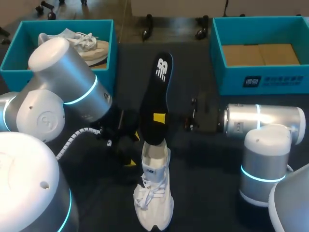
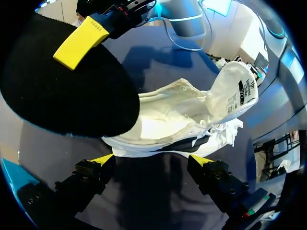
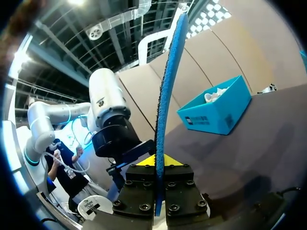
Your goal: Take the shoe out of the shoebox, open the shoe tongue, remove and reinsert the insole, then place the shoe into the shoebox
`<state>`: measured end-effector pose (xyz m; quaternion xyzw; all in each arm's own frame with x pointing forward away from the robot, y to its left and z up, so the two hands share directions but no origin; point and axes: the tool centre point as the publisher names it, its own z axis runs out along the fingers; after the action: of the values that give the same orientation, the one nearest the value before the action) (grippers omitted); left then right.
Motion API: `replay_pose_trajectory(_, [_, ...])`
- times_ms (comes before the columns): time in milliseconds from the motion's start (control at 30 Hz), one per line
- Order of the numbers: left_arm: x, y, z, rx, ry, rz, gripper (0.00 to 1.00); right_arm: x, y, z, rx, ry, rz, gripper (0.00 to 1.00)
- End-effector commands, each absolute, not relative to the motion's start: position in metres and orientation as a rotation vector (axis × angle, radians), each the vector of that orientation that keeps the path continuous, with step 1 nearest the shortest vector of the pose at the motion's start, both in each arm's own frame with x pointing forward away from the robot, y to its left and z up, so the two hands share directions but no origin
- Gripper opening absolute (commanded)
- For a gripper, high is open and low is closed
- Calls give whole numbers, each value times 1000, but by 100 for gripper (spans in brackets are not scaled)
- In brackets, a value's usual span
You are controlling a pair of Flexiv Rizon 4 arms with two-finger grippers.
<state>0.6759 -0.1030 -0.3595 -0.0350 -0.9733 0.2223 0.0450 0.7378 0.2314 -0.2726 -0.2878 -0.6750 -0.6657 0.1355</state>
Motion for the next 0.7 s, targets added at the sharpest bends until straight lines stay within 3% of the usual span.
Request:
replay_pose_trajectory(33, [675, -103, -360, -106, -2976, 676, 100, 731, 236, -275, -848, -1946, -1947, 0])
replay_pose_trajectory(700, [675, -103, -360, -106, -2976, 676, 100, 722, 244, -277, -909, -1968, -1934, 0])
